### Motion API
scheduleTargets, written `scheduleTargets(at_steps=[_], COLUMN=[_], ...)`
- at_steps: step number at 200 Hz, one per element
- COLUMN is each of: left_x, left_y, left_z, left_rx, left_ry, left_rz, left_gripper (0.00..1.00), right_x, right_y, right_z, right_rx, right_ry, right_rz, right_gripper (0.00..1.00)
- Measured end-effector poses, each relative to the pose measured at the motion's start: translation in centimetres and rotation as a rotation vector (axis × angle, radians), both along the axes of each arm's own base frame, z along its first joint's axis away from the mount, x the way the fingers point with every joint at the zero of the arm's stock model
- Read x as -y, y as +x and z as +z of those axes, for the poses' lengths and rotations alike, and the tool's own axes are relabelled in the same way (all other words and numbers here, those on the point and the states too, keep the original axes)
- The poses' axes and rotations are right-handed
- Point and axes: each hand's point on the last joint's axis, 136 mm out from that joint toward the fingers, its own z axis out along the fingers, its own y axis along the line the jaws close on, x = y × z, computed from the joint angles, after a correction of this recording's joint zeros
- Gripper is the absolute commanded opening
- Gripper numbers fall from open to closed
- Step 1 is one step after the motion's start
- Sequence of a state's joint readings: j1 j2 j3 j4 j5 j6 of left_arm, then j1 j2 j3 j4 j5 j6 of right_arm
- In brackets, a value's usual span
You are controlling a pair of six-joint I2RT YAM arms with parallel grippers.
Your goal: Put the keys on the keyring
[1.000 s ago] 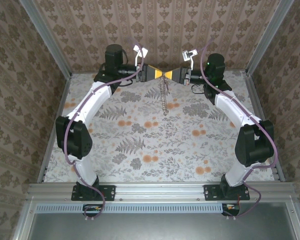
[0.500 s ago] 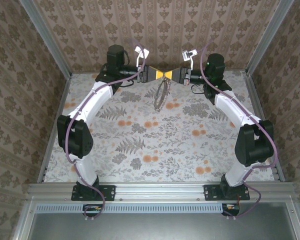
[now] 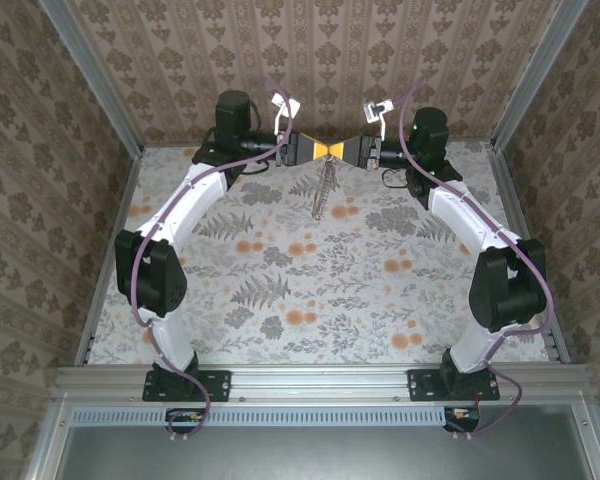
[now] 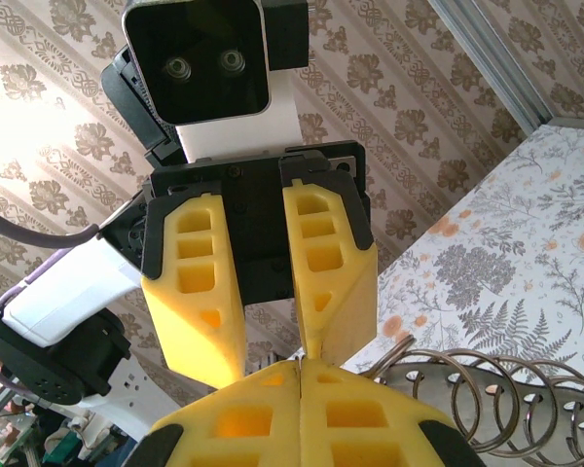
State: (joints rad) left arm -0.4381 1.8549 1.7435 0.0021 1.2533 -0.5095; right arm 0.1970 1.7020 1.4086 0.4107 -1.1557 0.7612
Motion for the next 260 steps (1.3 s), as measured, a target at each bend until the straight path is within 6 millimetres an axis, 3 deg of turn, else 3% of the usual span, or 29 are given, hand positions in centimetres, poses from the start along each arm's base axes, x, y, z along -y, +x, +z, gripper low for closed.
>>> scheduleTargets(at_steps=[122, 200, 243, 260], left_x=[0.0, 0.0, 0.0, 0.0], left_y=[0.0, 0.4, 0.5, 0.7], left_z=[-0.4, -0.8, -1.0, -1.1], left_rx=[0.013, 0.029, 0.029, 0.031], left_ry=[0.007, 0.017, 0.021, 0.022], left_rz=[0.002, 0.022, 0.029, 0.037], left_gripper=[0.20, 0.00, 0.00, 0.00], right_x=[-0.2, -0.1, -0.1, -0.1], right_y=[-0.1, 0.0, 0.0, 0.2], right_z=[0.0, -0.2, -0.3, -0.4], right_rx=[-0.003, -0.009, -0.016, -0.022], right_ry=[-0.001, -0.003, -0.004, -0.005], right_rz=[0.003, 0.001, -0.003, -0.014], right_gripper=[0.00, 0.00, 0.00, 0.18])
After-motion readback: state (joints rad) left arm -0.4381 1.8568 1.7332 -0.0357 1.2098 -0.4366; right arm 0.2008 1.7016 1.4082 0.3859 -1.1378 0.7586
